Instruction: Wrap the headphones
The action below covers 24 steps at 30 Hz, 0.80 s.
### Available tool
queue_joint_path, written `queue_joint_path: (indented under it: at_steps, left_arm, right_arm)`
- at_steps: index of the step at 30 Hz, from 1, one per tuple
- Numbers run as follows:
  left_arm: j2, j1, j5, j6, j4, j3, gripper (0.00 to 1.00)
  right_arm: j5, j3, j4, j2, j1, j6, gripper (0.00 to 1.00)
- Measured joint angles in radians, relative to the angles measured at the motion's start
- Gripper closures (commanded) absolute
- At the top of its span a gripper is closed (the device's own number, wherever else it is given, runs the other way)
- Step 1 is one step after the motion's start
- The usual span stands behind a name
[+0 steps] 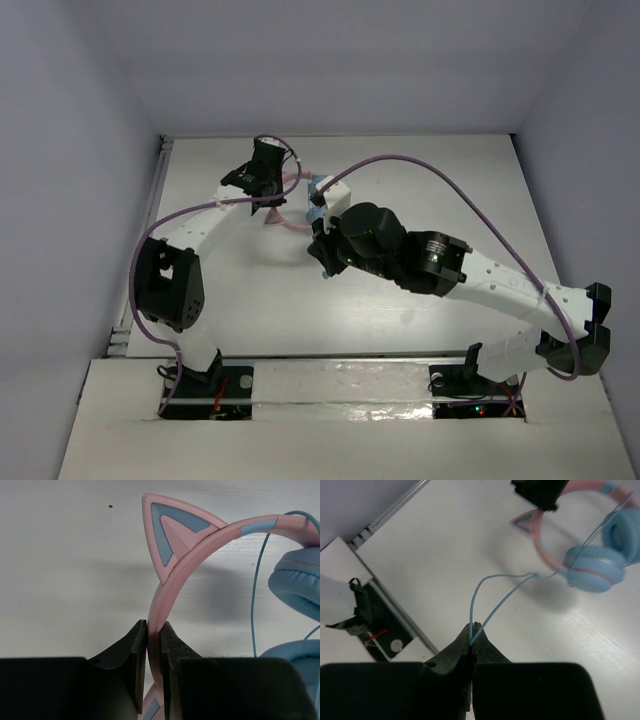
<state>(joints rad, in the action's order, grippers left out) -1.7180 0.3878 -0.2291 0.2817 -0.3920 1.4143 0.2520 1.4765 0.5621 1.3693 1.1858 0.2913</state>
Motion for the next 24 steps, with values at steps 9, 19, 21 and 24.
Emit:
queue_joint_path:
  at_steps: [9, 19, 21, 24]
  left_arm:
    - [0.150, 0.076, 0.024, -0.023, 0.015, -0.167, 1.00]
    - [0.198, 0.112, 0.128, -0.034, 0.030, -0.298, 1.00]
    - [0.201, 0.121, 0.146, -0.037, 0.036, -0.314, 1.00]
    - [0.212, 0.135, 0.167, -0.044, 0.039, -0.336, 1.00]
  right_arm:
    - [0.164, 0.043, 0.014, 0.039, -0.057, -0.140, 1.00]
    - [0.231, 0.004, -0.055, 0.037, -0.169, -0.225, 1.00]
    - [0.235, -0.001, -0.076, 0.037, -0.194, -0.234, 1.00]
    - [0.237, -0.003, -0.112, 0.041, -0.245, -0.248, 1.00]
